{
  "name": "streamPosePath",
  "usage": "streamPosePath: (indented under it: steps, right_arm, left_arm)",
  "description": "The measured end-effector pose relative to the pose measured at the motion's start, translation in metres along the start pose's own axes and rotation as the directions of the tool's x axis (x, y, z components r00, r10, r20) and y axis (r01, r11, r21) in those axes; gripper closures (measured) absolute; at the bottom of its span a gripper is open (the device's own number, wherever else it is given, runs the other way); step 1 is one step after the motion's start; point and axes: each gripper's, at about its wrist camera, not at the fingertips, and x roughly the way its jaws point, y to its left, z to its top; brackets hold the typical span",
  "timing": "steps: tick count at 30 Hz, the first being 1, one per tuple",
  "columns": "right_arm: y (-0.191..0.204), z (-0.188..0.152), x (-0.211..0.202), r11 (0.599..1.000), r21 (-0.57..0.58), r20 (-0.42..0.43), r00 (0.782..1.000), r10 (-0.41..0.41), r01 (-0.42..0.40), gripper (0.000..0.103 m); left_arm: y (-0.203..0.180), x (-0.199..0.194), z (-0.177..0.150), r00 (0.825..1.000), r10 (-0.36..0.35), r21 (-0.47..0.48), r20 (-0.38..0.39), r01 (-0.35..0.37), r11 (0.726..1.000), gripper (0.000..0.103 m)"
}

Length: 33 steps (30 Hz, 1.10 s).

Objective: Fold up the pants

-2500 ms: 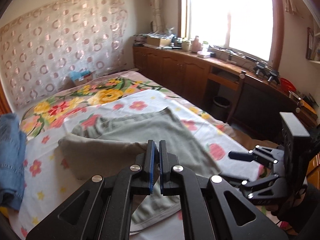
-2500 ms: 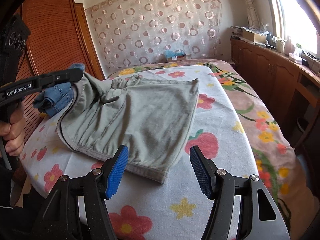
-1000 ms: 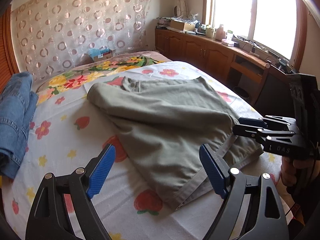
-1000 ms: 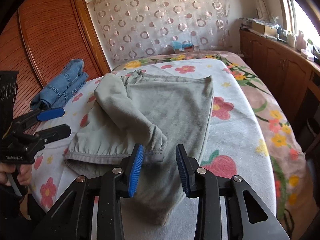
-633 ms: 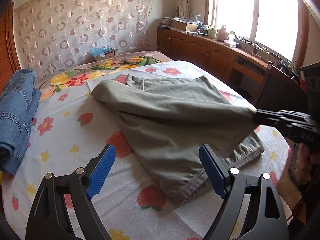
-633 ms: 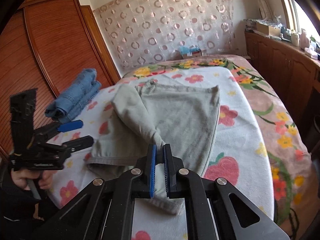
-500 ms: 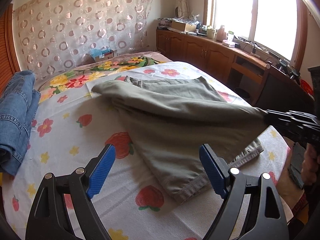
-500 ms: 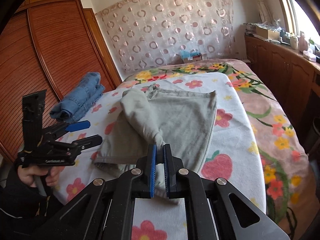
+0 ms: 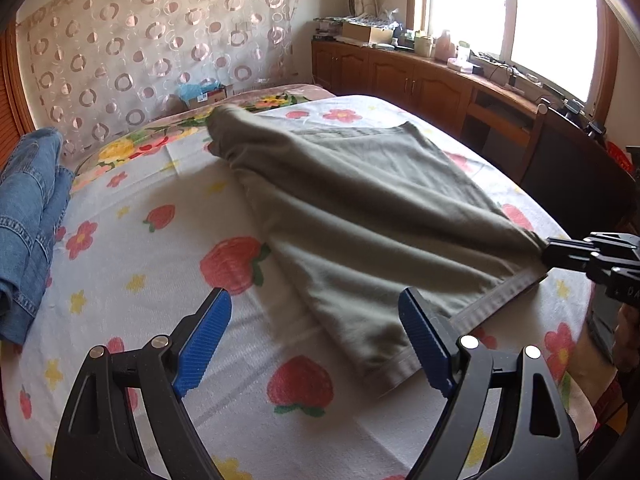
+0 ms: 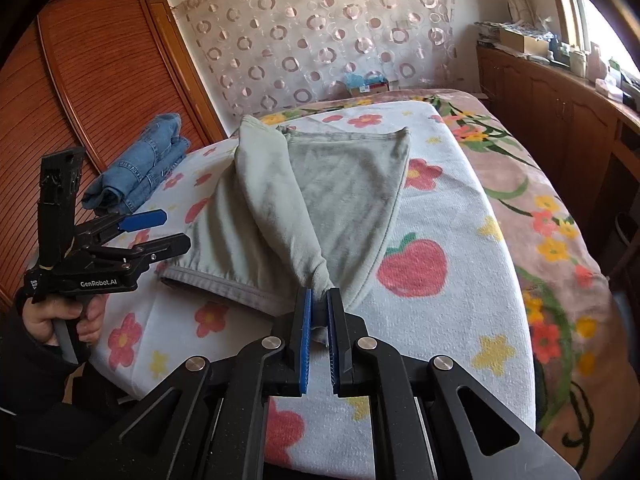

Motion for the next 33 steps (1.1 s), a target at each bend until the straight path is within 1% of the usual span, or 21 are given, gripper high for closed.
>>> streamPosePath:
  steps: [5, 7, 9, 11, 13, 15, 18, 20, 22, 25, 31, 33]
  right_arm:
    - [0.003, -0.002, 0.002, 1.000, -0.014, -0.016, 1.000, -0.007, 0.007, 0.095]
    - [0.003, 0.000, 0.002, 0.999, -0.030, -0.021, 0.999, -0.024, 0.023, 0.088]
    - [0.002, 0.006, -0.003, 0.999, -0.034, 0.000, 0.999, -0.036, 0.036, 0.083]
    - [0.000, 0.014, -0.007, 0.999, -0.034, 0.026, 0.999, -0.038, 0.039, 0.074]
    - [0.001, 0.029, -0.004, 0.997, -0.061, 0.051, 0.998, -0.045, 0.048, 0.071]
    - [0.002, 0.045, 0.008, 0.996, -0.077, 0.057, 0.997, -0.044, 0.048, 0.070]
    - [0.007, 0.071, 0.038, 0.994, -0.097, 0.035, 0.999, -0.036, 0.040, 0.070]
    - [0.011, 0.084, 0.061, 0.994, -0.103, 0.002, 1.000, -0.022, 0.022, 0.070]
    - [0.019, 0.094, 0.081, 0.992, -0.126, -0.031, 1.000, -0.001, -0.003, 0.070]
    - [0.021, 0.107, 0.107, 0.992, -0.128, -0.083, 0.997, 0.009, -0.019, 0.070]
    - [0.018, 0.126, 0.139, 0.993, -0.099, -0.166, 0.985, 0.042, -0.059, 0.070]
    - [0.019, 0.129, 0.146, 0.993, -0.101, -0.184, 0.982, 0.034, -0.053, 0.071]
  left_arm:
    - [0.004, 0.002, -0.002, 1.000, 0.014, -0.001, -0.012, -0.014, 1.000, 0.017]
    - [0.004, 0.006, -0.004, 0.999, 0.024, 0.008, -0.027, -0.024, 1.000, 0.017]
    - [0.006, 0.008, -0.006, 0.999, 0.029, 0.009, -0.036, -0.028, 1.000, 0.017]
    - [0.007, 0.009, -0.007, 0.999, 0.026, 0.003, -0.040, -0.026, 1.000, 0.017]
    - [0.008, 0.009, -0.008, 0.999, 0.024, -0.002, -0.041, -0.024, 1.000, 0.017]
    - [0.010, 0.008, -0.009, 0.999, 0.019, -0.009, -0.039, -0.019, 1.000, 0.017]
    - [0.013, 0.002, -0.008, 1.000, 0.014, -0.023, -0.022, -0.014, 1.000, 0.017]
    - [0.018, -0.004, -0.006, 1.000, 0.018, -0.029, -0.004, -0.018, 0.999, 0.017]
    - [0.023, -0.010, -0.002, 1.000, 0.024, -0.036, 0.011, -0.023, 0.999, 0.017]
    - [0.031, -0.013, 0.005, 0.999, 0.033, -0.044, 0.026, -0.032, 0.999, 0.017]
    - [0.040, -0.018, 0.011, 0.998, 0.038, -0.059, 0.050, -0.035, 0.998, 0.017]
    - [0.042, -0.018, 0.011, 0.998, 0.037, -0.065, 0.050, -0.034, 0.997, 0.017]
